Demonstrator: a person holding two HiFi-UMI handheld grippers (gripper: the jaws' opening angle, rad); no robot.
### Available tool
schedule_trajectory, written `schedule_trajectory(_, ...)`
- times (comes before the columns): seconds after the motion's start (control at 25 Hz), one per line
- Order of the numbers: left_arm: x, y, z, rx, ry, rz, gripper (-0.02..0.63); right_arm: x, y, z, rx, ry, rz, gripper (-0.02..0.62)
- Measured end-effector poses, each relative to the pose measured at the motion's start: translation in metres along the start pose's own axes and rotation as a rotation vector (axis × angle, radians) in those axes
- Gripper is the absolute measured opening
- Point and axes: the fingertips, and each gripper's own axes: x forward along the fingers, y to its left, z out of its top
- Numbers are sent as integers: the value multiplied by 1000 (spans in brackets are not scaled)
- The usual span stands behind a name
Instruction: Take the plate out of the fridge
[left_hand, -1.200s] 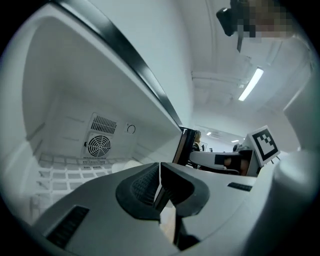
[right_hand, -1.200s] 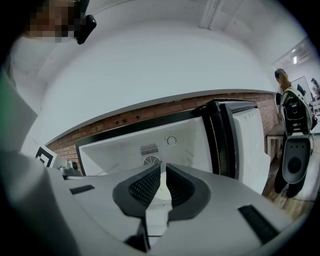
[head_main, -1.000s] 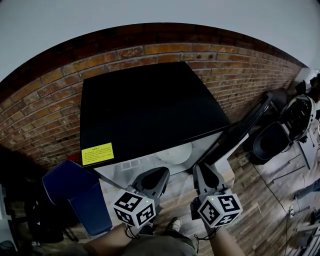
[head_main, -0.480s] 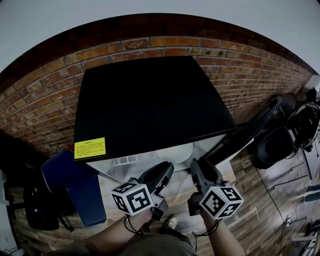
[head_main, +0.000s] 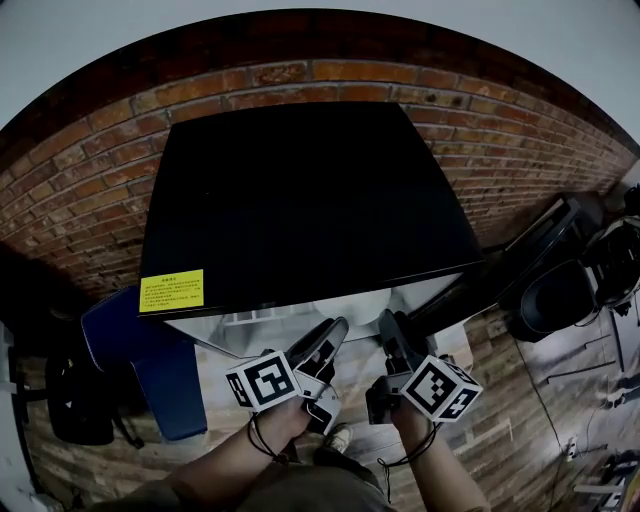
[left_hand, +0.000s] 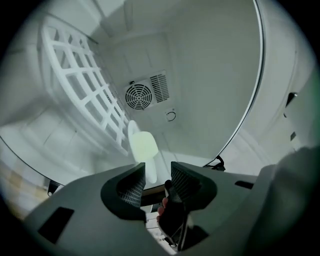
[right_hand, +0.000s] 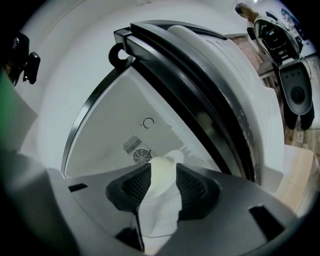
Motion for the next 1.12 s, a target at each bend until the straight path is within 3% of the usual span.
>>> schedule_trajectory(0.64, 5, 14, -3, -166, -3, 12, 149, 32, -18, -26, 252, 60, 21, 140)
schedule_trajectory(0.84, 2, 32, -10, -228, 8, 60, 149, 38, -19, -29, 307, 63, 29, 140)
schedule_trajectory(1.12, 19, 44, -4, -287, 10, 61, 149, 43, -14, -28, 367, 58, 56, 96)
